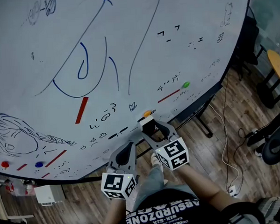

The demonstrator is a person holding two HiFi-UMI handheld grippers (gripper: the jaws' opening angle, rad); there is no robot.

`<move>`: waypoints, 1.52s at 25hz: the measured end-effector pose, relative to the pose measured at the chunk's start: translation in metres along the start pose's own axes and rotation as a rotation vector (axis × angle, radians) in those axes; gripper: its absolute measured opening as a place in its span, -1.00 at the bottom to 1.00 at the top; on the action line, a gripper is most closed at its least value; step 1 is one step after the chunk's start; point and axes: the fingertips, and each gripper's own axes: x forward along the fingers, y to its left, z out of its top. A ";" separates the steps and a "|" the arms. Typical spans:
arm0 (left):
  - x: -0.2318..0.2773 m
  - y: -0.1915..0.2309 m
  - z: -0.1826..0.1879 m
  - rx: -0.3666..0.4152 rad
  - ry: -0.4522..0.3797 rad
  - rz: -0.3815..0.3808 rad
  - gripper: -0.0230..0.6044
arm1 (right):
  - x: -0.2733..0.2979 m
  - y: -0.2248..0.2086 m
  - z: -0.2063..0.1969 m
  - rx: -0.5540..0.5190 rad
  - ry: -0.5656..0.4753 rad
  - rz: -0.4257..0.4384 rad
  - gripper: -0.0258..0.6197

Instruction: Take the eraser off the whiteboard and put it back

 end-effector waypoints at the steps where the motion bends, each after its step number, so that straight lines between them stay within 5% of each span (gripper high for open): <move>1: 0.000 0.000 0.000 0.000 -0.001 -0.001 -0.91 | -0.001 0.000 0.000 0.000 -0.001 0.000 -0.20; 38: -0.011 -0.035 -0.006 0.011 -0.003 -0.051 -0.91 | -0.067 0.025 0.008 0.044 -0.105 0.024 -0.30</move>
